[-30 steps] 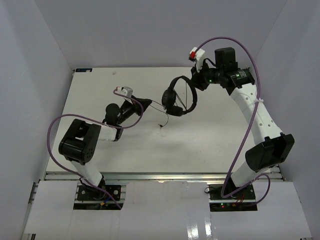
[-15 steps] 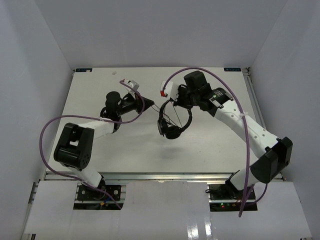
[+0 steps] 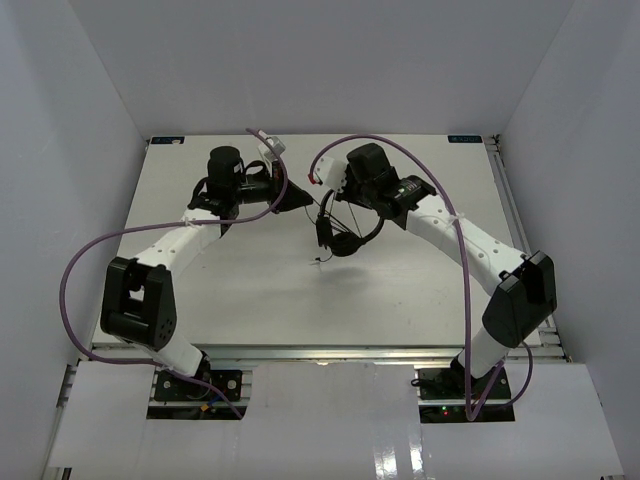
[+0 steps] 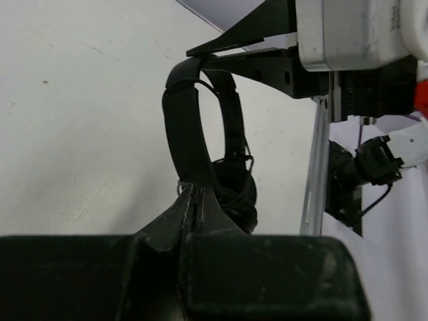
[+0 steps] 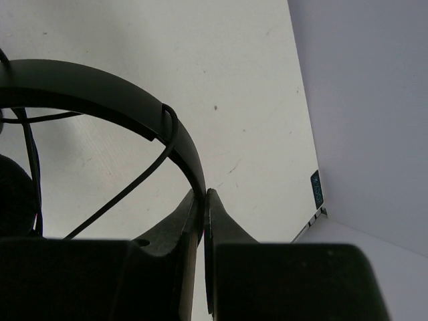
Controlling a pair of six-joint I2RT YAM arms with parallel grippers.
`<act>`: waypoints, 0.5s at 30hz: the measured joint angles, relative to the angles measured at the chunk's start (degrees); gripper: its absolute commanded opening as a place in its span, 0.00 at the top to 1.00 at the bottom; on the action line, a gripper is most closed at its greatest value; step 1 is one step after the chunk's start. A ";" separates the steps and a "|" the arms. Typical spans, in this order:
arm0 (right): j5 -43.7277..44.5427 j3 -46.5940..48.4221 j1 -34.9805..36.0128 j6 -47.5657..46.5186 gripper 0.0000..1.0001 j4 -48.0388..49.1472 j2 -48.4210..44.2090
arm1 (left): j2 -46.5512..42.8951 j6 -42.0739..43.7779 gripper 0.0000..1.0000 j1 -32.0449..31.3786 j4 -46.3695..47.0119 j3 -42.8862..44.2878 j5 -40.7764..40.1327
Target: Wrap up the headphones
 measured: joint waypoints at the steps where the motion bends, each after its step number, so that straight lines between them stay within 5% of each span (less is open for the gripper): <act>1: 0.92 0.01 0.24 0.00 0.92 0.66 0.20 | 0.60 -0.58 1.00 0.01 -0.87 1.03 1.33; 15: 7.22 1.11 0.65 -1.79 0.92 2.50 2.17 | 5.41 5.36 1.00 0.29 -23.24 9.41 8.96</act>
